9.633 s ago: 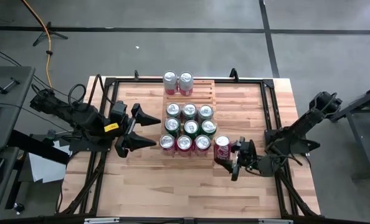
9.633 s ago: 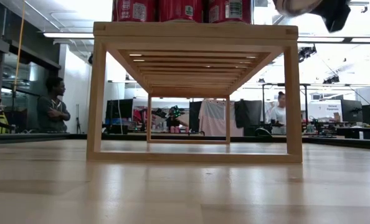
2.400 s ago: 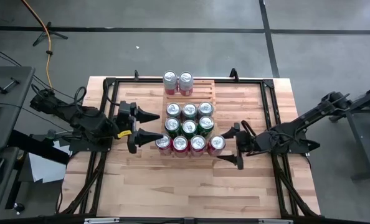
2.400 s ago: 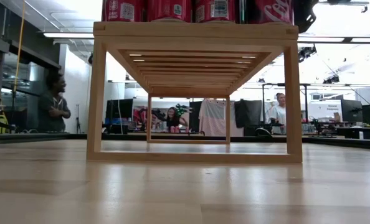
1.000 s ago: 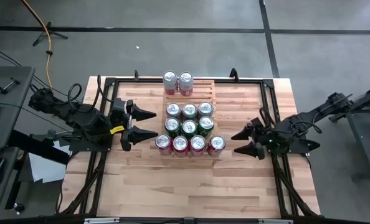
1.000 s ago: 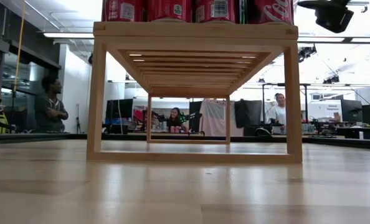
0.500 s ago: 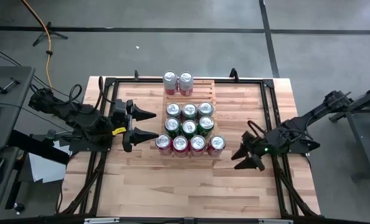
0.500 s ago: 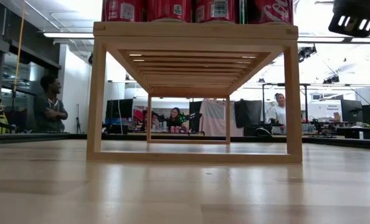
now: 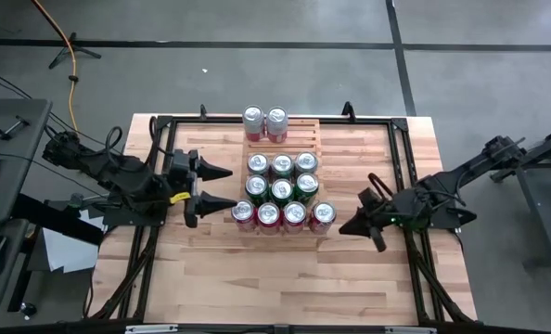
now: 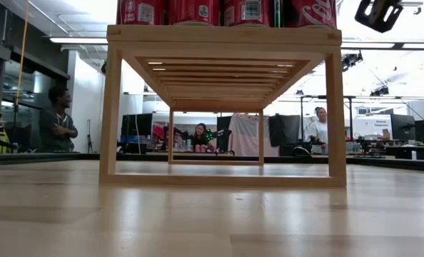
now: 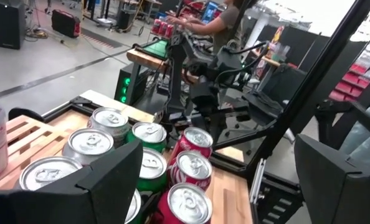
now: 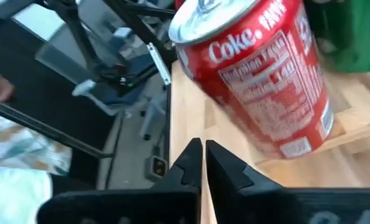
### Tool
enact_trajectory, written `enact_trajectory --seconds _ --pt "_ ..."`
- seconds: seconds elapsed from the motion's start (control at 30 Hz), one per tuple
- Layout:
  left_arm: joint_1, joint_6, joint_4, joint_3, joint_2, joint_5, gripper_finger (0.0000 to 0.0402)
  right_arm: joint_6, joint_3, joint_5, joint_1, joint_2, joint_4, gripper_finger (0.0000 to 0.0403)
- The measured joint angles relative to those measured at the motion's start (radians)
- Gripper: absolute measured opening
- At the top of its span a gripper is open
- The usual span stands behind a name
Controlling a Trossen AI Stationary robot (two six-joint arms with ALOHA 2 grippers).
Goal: Place canned beverage on shelf
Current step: Put the red soda can on the shelf aligned with the other red soda cans
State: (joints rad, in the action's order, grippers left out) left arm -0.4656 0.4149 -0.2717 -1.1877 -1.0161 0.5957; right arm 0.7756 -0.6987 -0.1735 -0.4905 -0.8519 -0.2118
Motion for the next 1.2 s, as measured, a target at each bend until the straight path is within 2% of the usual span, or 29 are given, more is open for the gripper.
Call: enact_trajectory --seconds 0.37,0.97,1.2 --pt "0.000 0.002 -0.022 0.000 0.000 0.000 0.0321 -0.017 -0.035 -0.010 0.049 -0.051 -0.057 0.0003" --pt "0.000 0.001 -0.028 0.000 0.000 0.000 0.0321 -0.062 -0.035 -0.044 0.072 -0.061 -0.050 0.0000" --pt "0.000 0.000 -0.030 0.000 0.000 0.000 0.0321 -0.077 -0.035 -0.052 0.072 -0.095 0.003 0.0000"
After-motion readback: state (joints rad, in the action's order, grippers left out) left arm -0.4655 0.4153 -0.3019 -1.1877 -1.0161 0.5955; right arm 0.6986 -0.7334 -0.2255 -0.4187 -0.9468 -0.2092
